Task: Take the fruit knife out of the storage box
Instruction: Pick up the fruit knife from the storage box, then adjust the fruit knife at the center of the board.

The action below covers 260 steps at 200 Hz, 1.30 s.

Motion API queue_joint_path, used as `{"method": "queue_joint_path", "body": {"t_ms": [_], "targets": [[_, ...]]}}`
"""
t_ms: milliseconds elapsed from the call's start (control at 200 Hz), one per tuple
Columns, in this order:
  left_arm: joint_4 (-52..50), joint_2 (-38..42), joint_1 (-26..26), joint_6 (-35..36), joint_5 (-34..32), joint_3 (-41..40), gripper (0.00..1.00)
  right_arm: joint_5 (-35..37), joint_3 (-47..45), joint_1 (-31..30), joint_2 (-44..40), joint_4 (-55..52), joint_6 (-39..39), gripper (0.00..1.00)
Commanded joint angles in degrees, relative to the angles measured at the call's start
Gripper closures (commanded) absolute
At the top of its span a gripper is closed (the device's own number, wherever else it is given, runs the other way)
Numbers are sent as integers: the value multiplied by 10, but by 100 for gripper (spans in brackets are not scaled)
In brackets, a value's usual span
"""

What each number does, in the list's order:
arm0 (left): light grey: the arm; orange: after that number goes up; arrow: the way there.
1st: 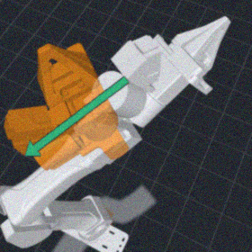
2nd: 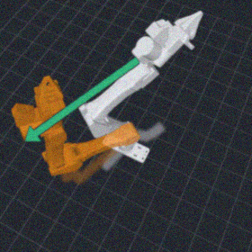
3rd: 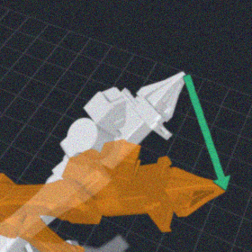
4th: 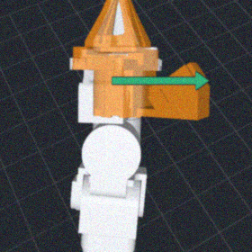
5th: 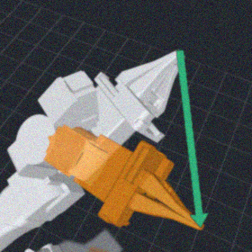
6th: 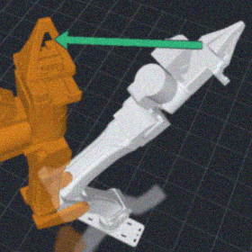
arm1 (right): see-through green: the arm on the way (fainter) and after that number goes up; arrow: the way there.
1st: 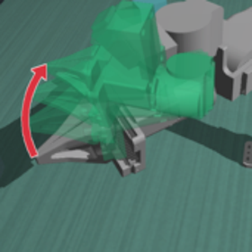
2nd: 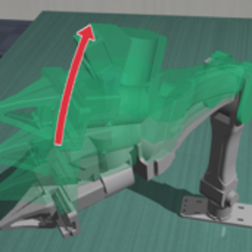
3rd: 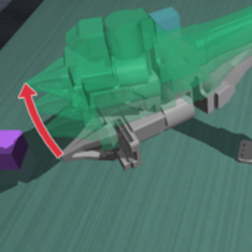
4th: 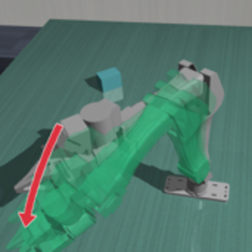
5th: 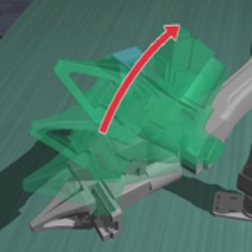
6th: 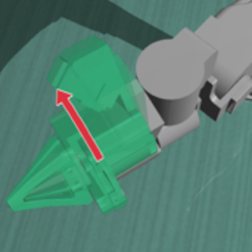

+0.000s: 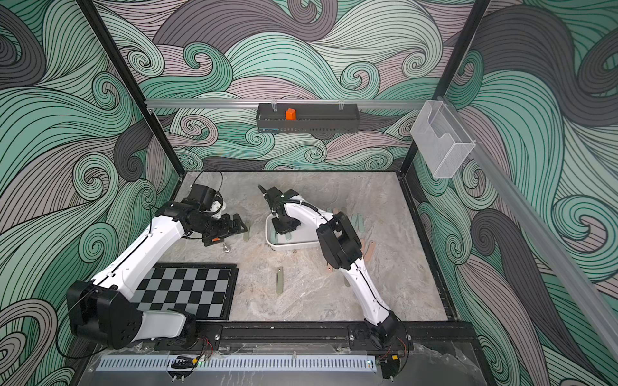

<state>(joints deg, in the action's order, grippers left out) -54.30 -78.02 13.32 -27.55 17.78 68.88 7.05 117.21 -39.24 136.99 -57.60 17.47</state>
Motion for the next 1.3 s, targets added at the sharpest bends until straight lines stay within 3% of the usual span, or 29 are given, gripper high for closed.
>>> {"method": "queue_joint_path", "body": {"t_ms": [0, 500, 870, 1296], "targets": [[12, -15, 5, -2, 16, 32, 1, -3, 7, 8, -14, -18, 4, 80], [51, -113, 60, -12, 22, 133, 1, 4, -57, 40, -128, -18, 4, 79], [73, -194, 123, -28, 17, 221, 1, 2, -134, 125, -239, -17, 3, 79], [60, -256, 156, -26, 27, 279, 1, 2, -189, 223, -245, -8, -7, 80]]}}
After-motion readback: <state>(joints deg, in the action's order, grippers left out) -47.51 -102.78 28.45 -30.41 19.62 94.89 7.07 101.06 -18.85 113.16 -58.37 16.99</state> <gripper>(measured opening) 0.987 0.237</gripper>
